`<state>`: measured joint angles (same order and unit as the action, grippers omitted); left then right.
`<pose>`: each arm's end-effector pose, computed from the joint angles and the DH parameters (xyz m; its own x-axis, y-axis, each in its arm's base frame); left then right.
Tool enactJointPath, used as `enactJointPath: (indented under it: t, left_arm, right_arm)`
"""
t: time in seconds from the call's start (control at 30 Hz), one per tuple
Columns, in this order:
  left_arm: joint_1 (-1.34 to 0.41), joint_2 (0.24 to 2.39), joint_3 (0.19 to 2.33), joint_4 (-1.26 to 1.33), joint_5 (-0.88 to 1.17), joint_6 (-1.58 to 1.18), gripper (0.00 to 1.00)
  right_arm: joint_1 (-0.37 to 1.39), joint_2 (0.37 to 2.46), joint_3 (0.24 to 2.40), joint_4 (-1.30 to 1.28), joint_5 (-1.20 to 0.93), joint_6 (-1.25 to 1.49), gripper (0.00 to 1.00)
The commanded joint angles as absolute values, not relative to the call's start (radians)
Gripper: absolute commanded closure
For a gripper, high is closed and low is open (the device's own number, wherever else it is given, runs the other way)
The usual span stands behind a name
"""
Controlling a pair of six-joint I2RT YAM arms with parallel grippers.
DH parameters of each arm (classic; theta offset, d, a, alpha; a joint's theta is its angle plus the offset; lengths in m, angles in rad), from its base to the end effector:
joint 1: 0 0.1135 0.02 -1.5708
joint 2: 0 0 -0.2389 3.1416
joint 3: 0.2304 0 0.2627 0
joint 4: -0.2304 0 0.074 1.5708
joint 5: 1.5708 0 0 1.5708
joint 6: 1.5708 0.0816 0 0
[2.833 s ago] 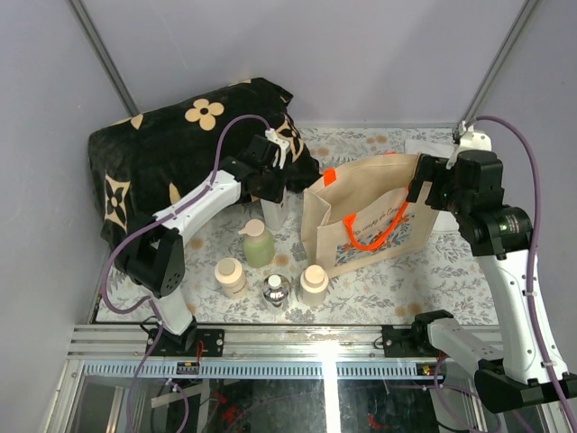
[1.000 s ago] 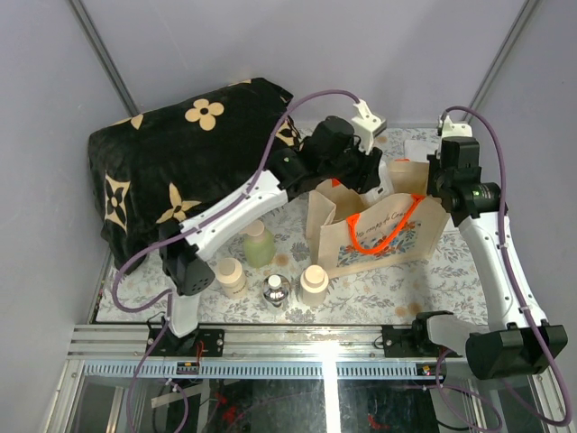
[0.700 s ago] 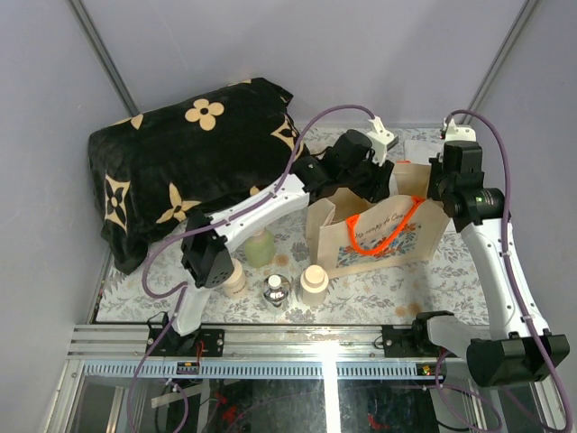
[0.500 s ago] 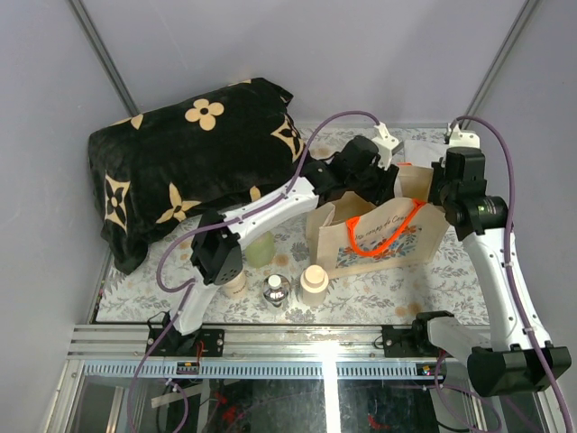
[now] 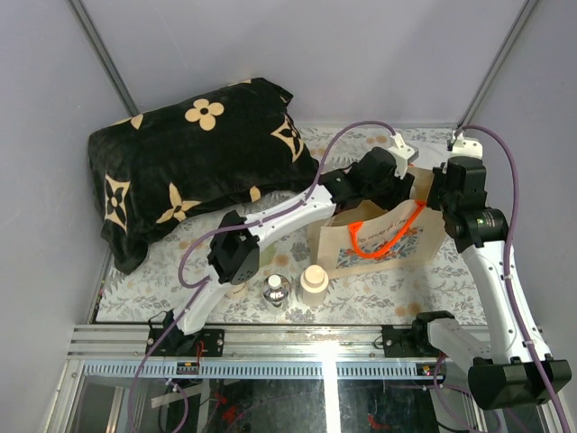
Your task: Place the personal care products into the canvas bag
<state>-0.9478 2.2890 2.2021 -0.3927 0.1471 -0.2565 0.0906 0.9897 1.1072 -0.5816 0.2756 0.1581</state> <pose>0.3255 -0.4735 0.2596 -0.4835 0.2428 -0.8410 0.7822 0.5512 -0.2905 0.2731 0.0025 0.3345 -0.4158 0.1144 -0.9023 0.2235 0.9745 0.0205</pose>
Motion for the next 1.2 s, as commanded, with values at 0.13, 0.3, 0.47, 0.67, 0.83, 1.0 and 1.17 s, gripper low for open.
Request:
enactJointPath:
  t: [0.13,0.3,0.47,0.67,0.83,1.0,1.17]
  left_arm:
    - [-0.984,2.290,2.268,-0.195,0.133,-0.272,0.81]
    - [-0.988,2.290,2.258,-0.190,0.147,-0.274,0.53]
    - [-0.986,2.287,2.258,-0.180,0.182,-0.290,0.01]
    - [-0.987,2.237,2.223,-0.171,0.195,-0.302,0.01]
    - [-0.986,2.163,2.206,-0.243,0.088,-0.257,0.00]
    - [-0.982,2.045,2.166,-0.313,-0.129,-0.154,0.00]
    - [-0.939,1.877,2.026,-0.280,-0.218,-0.119,0.00]
  right_arm:
    - [0.086,0.991,1.079,-0.614,0.267,0.169,1.00]
    - [0.086,0.993,1.076,-0.615,0.280,0.169,1.00]
    - [0.086,0.995,1.073,-0.619,0.284,0.166,1.00]
    - [0.086,0.993,1.069,-0.618,0.291,0.166,1.00]
    - [0.084,0.993,1.065,-0.617,0.288,0.170,1.00]
    - [0.086,0.987,1.062,-0.616,0.297,0.167,1.00]
    - [0.085,0.985,1.062,-0.614,0.296,0.166,1.00]
